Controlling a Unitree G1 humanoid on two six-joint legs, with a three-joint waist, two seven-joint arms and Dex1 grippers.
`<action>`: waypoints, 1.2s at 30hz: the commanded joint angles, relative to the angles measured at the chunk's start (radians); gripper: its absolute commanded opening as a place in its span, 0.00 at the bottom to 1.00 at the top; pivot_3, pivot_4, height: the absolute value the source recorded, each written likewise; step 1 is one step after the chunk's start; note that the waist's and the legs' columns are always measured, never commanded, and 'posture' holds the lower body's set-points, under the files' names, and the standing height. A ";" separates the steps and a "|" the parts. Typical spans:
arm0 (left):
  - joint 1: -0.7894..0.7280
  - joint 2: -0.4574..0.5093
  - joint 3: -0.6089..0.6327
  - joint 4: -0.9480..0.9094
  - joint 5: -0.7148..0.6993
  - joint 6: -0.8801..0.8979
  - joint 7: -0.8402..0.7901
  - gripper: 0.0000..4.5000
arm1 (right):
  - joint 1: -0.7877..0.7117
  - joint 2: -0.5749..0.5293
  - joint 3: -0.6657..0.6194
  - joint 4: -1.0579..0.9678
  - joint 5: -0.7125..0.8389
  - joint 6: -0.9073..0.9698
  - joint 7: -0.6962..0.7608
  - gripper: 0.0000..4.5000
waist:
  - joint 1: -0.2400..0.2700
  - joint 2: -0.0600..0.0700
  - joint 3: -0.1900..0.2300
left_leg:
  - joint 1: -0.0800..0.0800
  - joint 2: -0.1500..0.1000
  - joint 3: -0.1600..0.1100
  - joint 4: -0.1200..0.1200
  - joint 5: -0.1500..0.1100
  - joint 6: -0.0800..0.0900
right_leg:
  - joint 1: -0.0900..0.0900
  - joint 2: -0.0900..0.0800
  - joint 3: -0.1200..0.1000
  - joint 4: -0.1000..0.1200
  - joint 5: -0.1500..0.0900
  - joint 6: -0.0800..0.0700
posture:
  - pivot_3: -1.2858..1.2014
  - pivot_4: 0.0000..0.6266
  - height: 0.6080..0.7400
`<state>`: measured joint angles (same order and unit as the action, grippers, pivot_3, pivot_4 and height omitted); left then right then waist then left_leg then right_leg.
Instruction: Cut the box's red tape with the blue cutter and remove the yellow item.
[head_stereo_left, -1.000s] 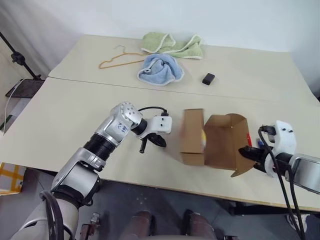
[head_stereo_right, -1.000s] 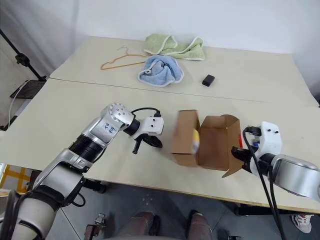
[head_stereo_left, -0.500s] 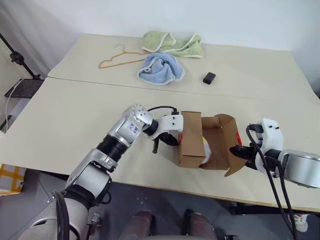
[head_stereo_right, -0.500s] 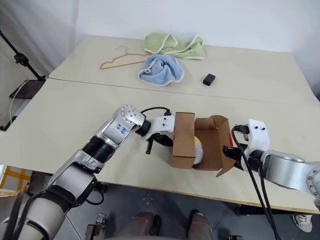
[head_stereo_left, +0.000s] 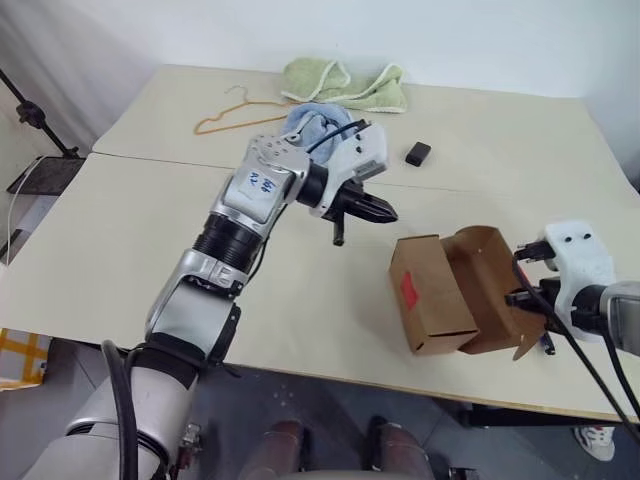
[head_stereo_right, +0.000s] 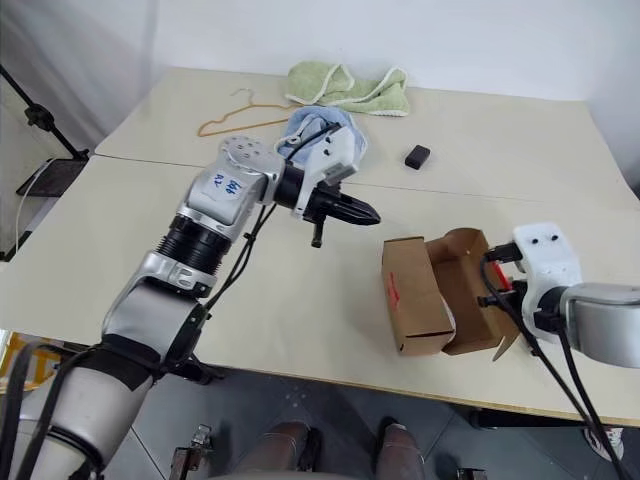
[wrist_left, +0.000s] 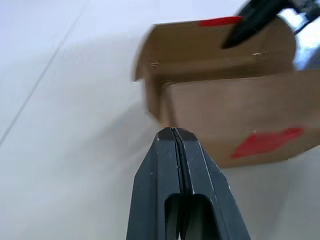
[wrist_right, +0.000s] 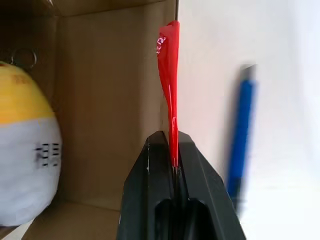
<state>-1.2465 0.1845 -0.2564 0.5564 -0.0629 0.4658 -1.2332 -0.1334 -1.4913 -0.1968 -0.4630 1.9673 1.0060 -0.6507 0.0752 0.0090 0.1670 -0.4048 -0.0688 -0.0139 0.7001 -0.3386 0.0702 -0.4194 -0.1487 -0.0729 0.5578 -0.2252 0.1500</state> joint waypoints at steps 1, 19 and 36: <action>0.015 -0.043 -0.022 -0.093 -0.044 0.022 -0.017 0.00 | -0.047 0.000 0.000 -0.040 0.005 -0.046 -0.001 0.00 | 0.000 0.000 0.000 | 0.000 0.000 0.000 0.000 0.000 0.000 | 0.000 0.000 0.000 0.000 0.000 0.000 | 0.52 0.24 1.00; 0.177 0.036 -0.209 -0.183 0.037 -0.055 -0.042 0.00 | -0.164 -0.105 0.061 -0.102 0.005 -0.091 -0.014 0.00 | 0.000 0.001 0.000 | 0.000 0.002 0.000 0.000 0.001 -0.002 | 0.000 0.000 0.000 -0.001 0.000 0.000 | 0.52 0.24 1.00; 0.273 0.132 -0.246 -0.265 0.066 -0.026 -0.021 0.00 | 0.069 -0.045 -0.111 -0.093 0.005 -0.102 0.011 0.00 | 0.002 0.001 0.000 | 0.001 0.001 -0.003 0.001 0.001 -0.002 | 0.002 0.000 -0.001 -0.001 0.000 -0.001 | 0.52 0.24 1.00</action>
<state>-1.0008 0.3166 -0.4648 0.2851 -0.0312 0.4357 -1.2615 -0.0724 -1.5664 -0.2853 -0.5249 1.9693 0.9366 -0.6252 0.0771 0.0104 0.1668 -0.4034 -0.0673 -0.0168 0.7010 -0.3375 0.0680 -0.4170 -0.1484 -0.0743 0.5575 -0.2255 0.1493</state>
